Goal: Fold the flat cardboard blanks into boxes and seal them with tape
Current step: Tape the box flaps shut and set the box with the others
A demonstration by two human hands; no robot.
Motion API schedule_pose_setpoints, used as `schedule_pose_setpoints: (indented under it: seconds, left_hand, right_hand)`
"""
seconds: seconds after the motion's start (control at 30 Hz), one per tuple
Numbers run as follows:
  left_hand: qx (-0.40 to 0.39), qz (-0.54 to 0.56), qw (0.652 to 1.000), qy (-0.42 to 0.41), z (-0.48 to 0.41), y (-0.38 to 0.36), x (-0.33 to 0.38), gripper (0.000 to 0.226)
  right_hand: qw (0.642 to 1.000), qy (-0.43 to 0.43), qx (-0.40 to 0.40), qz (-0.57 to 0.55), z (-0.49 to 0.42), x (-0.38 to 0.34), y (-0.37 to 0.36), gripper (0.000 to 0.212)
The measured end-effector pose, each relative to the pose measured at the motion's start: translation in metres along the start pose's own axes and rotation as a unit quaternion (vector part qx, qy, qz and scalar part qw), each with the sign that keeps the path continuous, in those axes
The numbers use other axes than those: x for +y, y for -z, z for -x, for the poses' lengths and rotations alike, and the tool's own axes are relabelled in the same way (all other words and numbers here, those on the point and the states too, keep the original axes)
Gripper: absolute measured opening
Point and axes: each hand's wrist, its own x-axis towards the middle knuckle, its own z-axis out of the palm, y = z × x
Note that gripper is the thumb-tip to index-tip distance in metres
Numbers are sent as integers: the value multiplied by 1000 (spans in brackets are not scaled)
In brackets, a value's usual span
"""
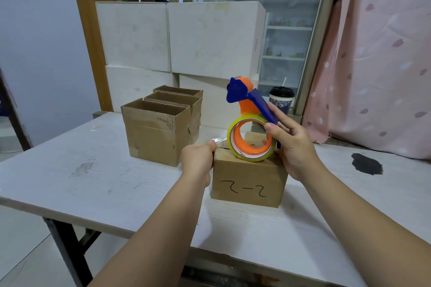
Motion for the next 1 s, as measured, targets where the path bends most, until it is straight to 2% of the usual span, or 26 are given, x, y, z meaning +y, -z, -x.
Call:
schedule_pose_setpoints:
  seconds: [0.13, 0.23, 0.47, 0.57, 0.63, 0.67, 0.7, 0.8, 0.87, 0.9, 1.0]
  left_hand:
    - [-21, 15, 999, 37, -3, 4, 1, 17]
    - [-40, 27, 998, 43, -2, 9, 1, 17]
    - [-51, -24, 998, 21, -6, 7, 1, 22]
    - [-82, 37, 992, 86, -1, 8, 2, 14]
    - [-61, 67, 989, 120, 3, 6, -2, 8]
    - [-27, 73, 989, 122, 4, 4, -7, 22]
    - [-3, 70, 990, 119, 7, 3, -14, 46]
    - [42, -2, 999, -15, 8, 4, -38, 37]
    - [72, -6, 990, -125, 16, 7, -44, 26]
    - [63, -7, 984, -169, 19, 6, -45, 24]
    - [-58, -60, 965, -249, 28, 3, -49, 39]
  right_hand:
    - [995, 3, -40, 92, 0, -5, -5, 54]
    - [993, -10, -50, 103, -1, -6, -5, 58]
    - [991, 7, -51, 124, 1, -4, -4, 54]
    - [990, 13, -50, 132, 2, -4, -4, 53]
    - [989, 11, -51, 137, 2, -5, -6, 55]
    - [989, 9, -50, 138, 2, -4, -6, 56]
    - [989, 7, -49, 137, 1, -4, -6, 56]
    - [990, 12, -50, 134, 2, -4, -6, 57]
    - [990, 15, -49, 135, 3, -4, -6, 58]
    - [990, 16, -49, 134, 3, -4, -6, 58]
    - [989, 20, -49, 137, 3, -4, -6, 55]
